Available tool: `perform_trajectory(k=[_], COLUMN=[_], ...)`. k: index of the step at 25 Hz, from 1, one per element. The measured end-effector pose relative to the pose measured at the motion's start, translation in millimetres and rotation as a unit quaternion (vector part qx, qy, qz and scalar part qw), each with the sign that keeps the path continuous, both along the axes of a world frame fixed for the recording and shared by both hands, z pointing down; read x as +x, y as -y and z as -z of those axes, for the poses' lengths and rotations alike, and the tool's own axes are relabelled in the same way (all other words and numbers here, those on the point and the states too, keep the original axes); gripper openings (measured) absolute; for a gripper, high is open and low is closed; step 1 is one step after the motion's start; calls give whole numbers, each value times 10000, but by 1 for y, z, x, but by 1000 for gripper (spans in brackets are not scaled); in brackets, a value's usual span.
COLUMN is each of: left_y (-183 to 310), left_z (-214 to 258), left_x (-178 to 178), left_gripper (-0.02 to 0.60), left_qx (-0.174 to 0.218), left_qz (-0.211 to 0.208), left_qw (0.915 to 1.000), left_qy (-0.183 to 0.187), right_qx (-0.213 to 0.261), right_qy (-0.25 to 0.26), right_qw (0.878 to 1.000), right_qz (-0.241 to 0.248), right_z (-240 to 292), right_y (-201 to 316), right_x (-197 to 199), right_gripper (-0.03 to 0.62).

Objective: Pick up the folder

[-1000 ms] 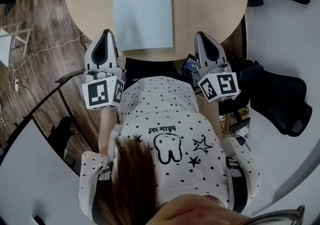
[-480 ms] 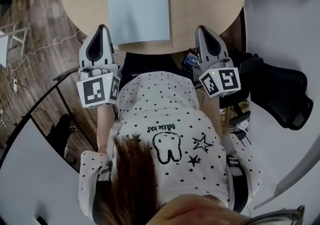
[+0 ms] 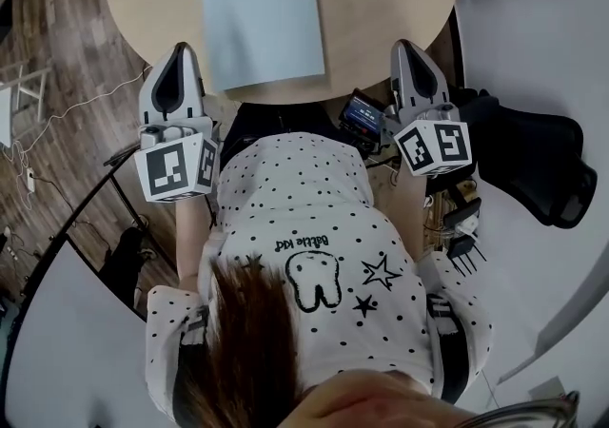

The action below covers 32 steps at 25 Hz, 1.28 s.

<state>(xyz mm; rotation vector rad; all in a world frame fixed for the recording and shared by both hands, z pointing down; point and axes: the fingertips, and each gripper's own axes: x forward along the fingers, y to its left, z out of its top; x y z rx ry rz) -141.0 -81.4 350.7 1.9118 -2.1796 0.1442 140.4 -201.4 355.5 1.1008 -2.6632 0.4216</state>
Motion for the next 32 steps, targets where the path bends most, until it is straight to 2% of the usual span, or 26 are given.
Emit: perform_trajectory(k=[5, 12, 13, 15, 23, 32], left_y=[10, 32, 35, 41, 53, 61], left_z=[-8, -25, -27, -33, -77, -129], left_x=[-13, -14, -14, -13, -22, -31], left_gripper=[17, 18, 26, 109, 169, 202], left_qx=[-139, -243, -258, -303, -832, -1356], left_qz=[-151, -475, -504, -561, -643, -627], left_qw=[9996, 9962, 9957, 9941, 9854, 9709], left_qy=[-177, -686, -728, -872, -1337, -1870], right_qx=[32, 51, 28, -47, -571, -1003], right_qy=[47, -32, -53, -93, -231, -533], right_qw=[10000, 9980, 9977, 9970, 9935, 9884], right_qz=[81, 629, 682, 769, 962, 1010], right_z=[1, -8, -11, -17, -58, -110], right_y=[10, 19, 21, 24, 31, 40], right_x=[-17, -61, -67, -75, -101, -116], right_gripper=[6, 8, 8, 46, 124, 132])
